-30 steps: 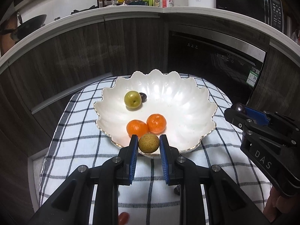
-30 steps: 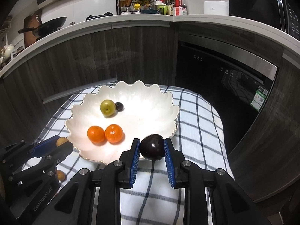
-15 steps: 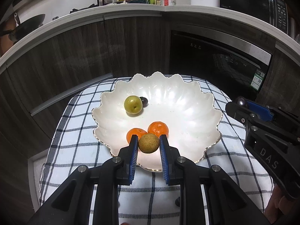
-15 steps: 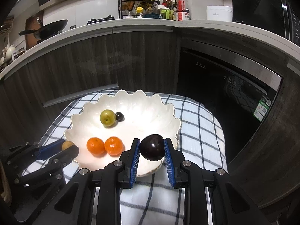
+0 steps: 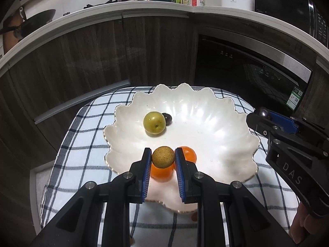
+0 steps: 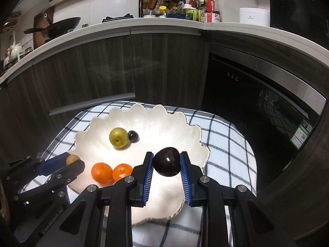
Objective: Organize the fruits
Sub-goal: 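Lift the dark plum and small tan fruit and carry them over the bowl, then open both tools to drop the plum and tan fruit into the bowl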
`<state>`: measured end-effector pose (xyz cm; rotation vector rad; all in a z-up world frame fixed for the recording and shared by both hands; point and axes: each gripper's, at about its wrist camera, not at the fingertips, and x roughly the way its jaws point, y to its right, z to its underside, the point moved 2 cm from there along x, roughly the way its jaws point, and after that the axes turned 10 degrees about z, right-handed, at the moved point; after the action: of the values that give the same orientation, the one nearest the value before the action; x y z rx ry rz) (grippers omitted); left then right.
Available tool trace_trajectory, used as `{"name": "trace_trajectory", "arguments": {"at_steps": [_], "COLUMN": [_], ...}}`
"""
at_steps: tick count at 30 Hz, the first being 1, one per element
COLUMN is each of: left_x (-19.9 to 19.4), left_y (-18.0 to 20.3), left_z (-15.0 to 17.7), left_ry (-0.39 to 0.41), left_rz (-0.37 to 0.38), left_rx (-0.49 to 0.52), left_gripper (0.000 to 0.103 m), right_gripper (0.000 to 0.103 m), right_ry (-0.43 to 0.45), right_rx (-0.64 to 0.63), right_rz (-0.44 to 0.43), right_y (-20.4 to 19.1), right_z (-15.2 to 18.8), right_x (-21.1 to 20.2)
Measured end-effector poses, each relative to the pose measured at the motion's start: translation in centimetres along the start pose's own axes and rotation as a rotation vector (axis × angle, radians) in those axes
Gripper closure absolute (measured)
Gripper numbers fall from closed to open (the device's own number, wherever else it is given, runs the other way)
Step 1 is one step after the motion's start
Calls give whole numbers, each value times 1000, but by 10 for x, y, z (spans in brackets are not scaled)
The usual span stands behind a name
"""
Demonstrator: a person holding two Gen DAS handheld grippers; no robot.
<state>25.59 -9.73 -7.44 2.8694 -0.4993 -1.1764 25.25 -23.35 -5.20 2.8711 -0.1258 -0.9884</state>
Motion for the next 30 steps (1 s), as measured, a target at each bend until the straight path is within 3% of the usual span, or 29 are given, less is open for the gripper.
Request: {"name": "trace_trajectory", "arguments": {"at_steps": [20,26,27,30], "left_x": [44,45,45,44], "left_y": [-29,-34,-35,-38], "left_z": [-22,-21,-21,-19], "left_ry": [-14,-5,-5,-6], "left_rz": [-8,-30,-31,-43], "left_rx": [1,12,10,6], "left_gripper": [79,53,46,42], "right_gripper": [75,74,69,48], "right_ry": [-60,-66,-69,-76], "right_rx": [6,3,0,4], "right_rz": [24,43,46,63], "right_y": [-8,-11,-11,-11], "right_z": [-6,-4,-4,-2], "right_x": [55,60,61,63]}}
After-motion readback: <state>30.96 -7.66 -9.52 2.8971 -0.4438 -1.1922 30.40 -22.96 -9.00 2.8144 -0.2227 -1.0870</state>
